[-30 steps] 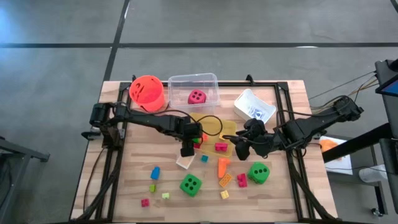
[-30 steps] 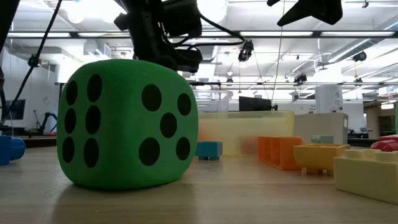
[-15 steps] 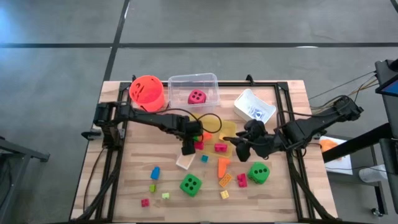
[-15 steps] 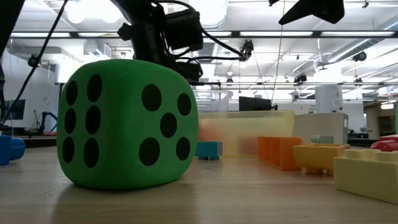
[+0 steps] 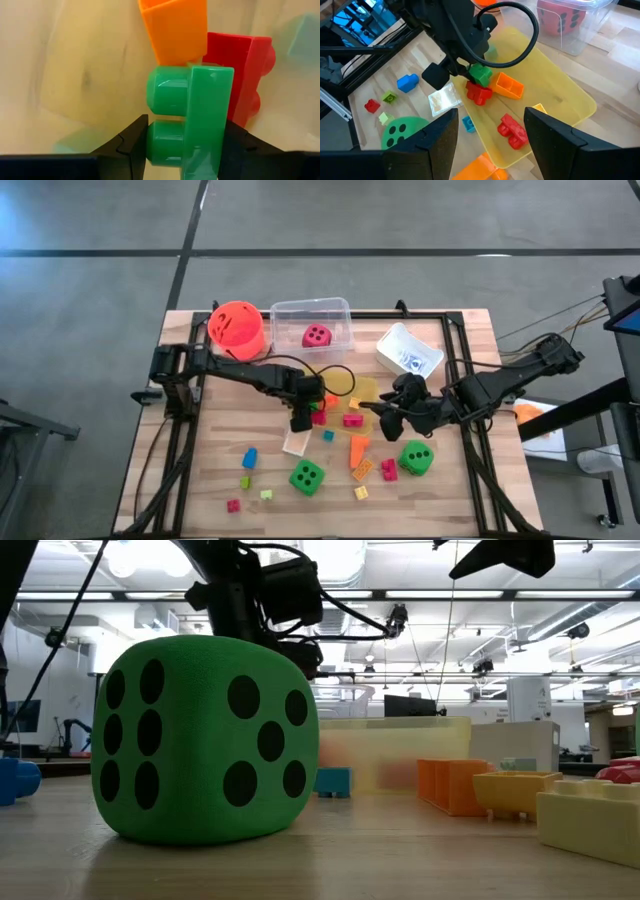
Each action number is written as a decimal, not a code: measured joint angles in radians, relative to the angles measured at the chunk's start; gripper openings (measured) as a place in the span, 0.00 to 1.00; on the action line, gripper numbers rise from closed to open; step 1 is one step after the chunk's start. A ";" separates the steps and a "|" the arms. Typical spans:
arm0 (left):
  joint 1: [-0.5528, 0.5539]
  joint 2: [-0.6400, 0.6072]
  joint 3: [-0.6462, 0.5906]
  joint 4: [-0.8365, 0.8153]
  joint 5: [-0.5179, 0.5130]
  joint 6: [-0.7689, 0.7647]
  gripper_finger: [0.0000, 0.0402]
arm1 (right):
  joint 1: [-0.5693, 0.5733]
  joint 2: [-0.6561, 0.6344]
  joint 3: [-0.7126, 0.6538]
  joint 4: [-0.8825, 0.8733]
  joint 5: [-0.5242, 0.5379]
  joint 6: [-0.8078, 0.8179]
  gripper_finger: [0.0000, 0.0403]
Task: Pick & Place Toys
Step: Put the green game piece into the yellow bin
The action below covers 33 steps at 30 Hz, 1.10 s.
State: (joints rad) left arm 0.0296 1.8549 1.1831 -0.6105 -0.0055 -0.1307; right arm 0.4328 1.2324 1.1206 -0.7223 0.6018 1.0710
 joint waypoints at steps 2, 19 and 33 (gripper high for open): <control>0.000 0.000 -0.002 0.001 0.002 0.000 0.40 | 0.000 0.000 0.000 0.000 0.000 0.002 0.55; -0.001 0.000 -0.011 0.011 0.006 -0.004 0.62 | 0.002 0.000 -0.001 0.002 0.000 0.003 0.55; 0.000 0.000 -0.011 0.011 0.005 -0.003 0.69 | 0.002 0.000 -0.001 0.002 0.000 0.003 0.55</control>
State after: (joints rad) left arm 0.0292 1.8549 1.1722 -0.5991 -0.0003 -0.1341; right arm 0.4343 1.2324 1.1198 -0.7204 0.6018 1.0737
